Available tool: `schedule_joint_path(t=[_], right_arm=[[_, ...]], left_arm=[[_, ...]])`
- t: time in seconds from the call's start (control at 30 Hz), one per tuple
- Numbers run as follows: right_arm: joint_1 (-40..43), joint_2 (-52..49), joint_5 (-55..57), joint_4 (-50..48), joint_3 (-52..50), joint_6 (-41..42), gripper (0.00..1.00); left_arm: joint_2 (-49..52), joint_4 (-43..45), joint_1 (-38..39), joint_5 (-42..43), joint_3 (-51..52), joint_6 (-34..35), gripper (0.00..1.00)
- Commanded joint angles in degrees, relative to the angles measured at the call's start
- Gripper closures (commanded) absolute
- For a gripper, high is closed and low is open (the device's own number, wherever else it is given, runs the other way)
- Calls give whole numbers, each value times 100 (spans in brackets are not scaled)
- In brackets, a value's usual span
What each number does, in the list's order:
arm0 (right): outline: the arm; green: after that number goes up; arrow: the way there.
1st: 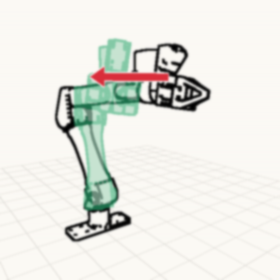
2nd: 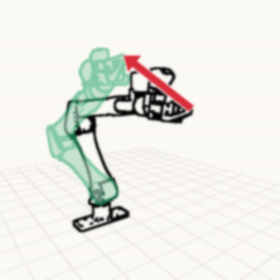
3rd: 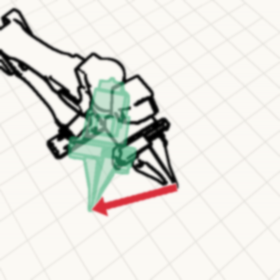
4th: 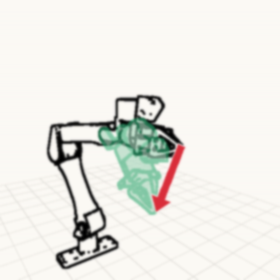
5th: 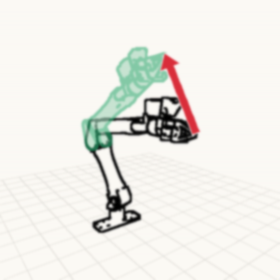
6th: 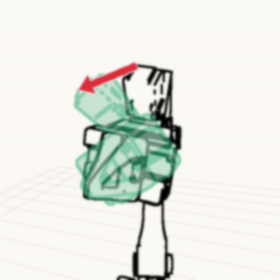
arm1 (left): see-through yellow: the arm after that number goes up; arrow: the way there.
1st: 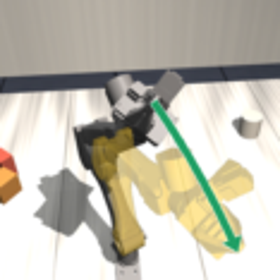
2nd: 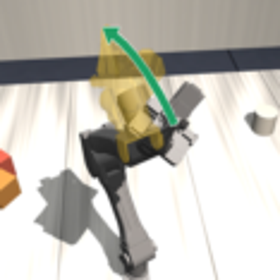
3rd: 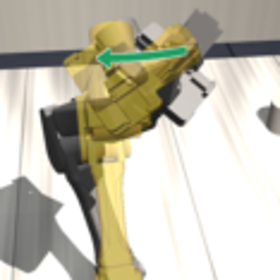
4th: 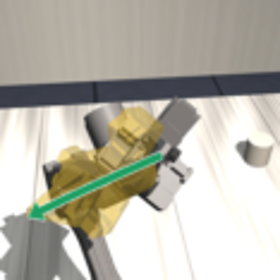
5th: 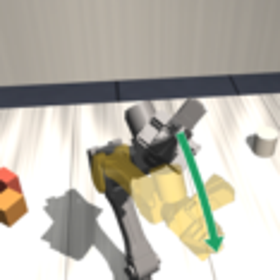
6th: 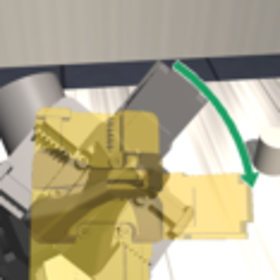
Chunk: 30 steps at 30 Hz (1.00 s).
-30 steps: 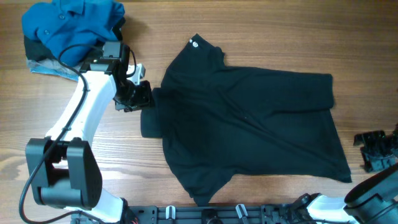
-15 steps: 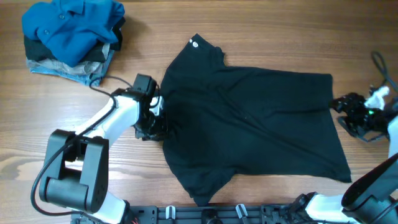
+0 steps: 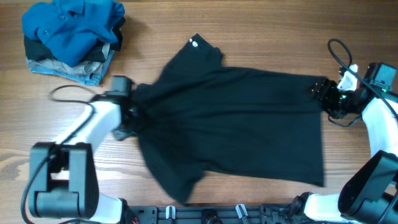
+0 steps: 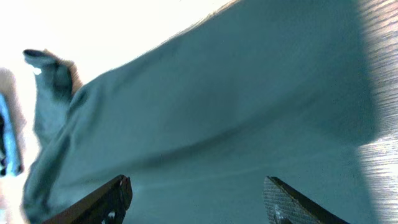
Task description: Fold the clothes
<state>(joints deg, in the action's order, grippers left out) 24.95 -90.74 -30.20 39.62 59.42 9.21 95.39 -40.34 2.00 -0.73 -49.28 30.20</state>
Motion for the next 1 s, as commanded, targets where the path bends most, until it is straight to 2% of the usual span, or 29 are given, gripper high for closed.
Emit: schedule_joint_path(t=[0.0, 0.03, 0.07, 0.13, 0.2, 0.3, 0.4, 0.6, 0.77, 0.87, 0.97], right_arm=[[-219, 85, 365, -597, 31, 446, 28], [-310, 74, 374, -973, -48, 437, 28], [-365, 52, 382, -1180, -92, 442, 27], [-507, -44, 485, -1565, -166, 431, 25], [-680, -238, 820, -1869, -192, 431, 20], [-898, -664, 1239, -2277, -192, 420, 18], [-1008, -1073, 1263, -2575, -192, 282, 18], [-1043, -1845, 1386, -3108, -192, 295, 19], [-1062, -2269, 1357, -3270, -192, 437, 27], [-1163, -2511, 1049, -3268, -192, 468, 46], [-1259, -2546, 765, -3226, -192, 468, 59]], left_arm=[[297, 125, -1045, -1088, -116, -435, 96], [297, 210, -1196, -841, -291, -831, 93], [297, 223, -1233, -616, -400, -938, 92], [295, 223, -1237, -289, -555, -1049, 84], [295, 236, -1150, -133, -660, -1054, 71], [295, 243, -977, -122, -717, -1071, 61], [295, 219, -841, -118, -721, -1340, 59], [295, 122, -658, -120, -721, -1355, 57], [269, 42, -634, -120, -743, -1355, 58], [175, 48, -634, -120, -745, -1353, 58], [63, -7, -634, -120, -813, -1353, 57]])
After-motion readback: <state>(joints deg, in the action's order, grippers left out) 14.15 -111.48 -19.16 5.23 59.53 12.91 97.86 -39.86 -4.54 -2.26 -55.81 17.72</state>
